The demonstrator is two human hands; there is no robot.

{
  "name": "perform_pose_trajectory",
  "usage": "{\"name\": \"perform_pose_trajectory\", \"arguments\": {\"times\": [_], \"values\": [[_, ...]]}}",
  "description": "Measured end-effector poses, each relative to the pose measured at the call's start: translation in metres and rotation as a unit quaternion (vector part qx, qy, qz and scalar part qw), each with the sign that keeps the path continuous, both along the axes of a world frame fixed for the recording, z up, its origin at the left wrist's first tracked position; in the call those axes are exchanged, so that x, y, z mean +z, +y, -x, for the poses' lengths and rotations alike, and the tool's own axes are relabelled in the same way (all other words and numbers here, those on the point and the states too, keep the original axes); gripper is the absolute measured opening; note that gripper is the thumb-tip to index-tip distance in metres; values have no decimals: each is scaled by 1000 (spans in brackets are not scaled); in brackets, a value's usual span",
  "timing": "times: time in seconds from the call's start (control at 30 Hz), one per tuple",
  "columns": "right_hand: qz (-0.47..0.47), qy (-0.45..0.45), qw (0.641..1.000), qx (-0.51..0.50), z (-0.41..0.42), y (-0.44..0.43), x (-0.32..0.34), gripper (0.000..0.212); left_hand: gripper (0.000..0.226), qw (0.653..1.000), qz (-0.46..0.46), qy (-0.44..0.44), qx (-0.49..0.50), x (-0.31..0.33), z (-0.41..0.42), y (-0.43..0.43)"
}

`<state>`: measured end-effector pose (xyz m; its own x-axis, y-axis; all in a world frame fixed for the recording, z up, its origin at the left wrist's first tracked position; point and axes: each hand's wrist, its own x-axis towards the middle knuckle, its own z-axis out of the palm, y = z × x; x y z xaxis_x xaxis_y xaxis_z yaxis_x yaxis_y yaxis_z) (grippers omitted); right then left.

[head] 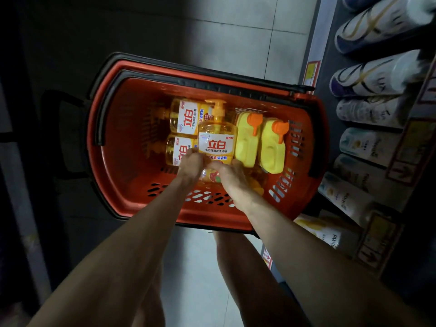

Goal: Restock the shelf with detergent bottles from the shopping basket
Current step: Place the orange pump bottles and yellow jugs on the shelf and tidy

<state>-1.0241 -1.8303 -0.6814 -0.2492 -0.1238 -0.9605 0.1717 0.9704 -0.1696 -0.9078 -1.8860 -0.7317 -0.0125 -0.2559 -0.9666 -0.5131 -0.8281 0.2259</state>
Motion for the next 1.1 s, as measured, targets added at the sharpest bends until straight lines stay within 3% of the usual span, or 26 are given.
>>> {"name": "perform_pose_trajectory", "arguments": {"times": [0.1,0.17,0.23,0.33,0.43,0.6,0.73,0.87,1.1], "values": [[15,10,1000,-8,2,-4,19,50,74,1000,3,-1,-8,-42,-15,11],[22,14,1000,-18,3,-3,25,36,60,1000,-9,10,4,-17,-8,1],[21,14,999,-20,2,-3,28,46,26,998,-15,41,38,40,12,-17],[20,8,1000,8,-3,0,32,67,18,994,-25,52,95,62,20,-15],[18,3,999,38,-1,-1,47,77,24,993,-5,51,109,71,17,-9],[25,-16,996,79,9,2,79,66,17,988,20,52,145,113,16,-5],[47,-18,995,87,11,0,122,61,27,976,11,64,208,151,9,-4],[84,0,991,101,5,-4,173,66,40,970,24,97,221,207,6,-8],[151,6,986,68,-3,-24,277,78,42,959,75,133,238,316,-12,-30]]}}
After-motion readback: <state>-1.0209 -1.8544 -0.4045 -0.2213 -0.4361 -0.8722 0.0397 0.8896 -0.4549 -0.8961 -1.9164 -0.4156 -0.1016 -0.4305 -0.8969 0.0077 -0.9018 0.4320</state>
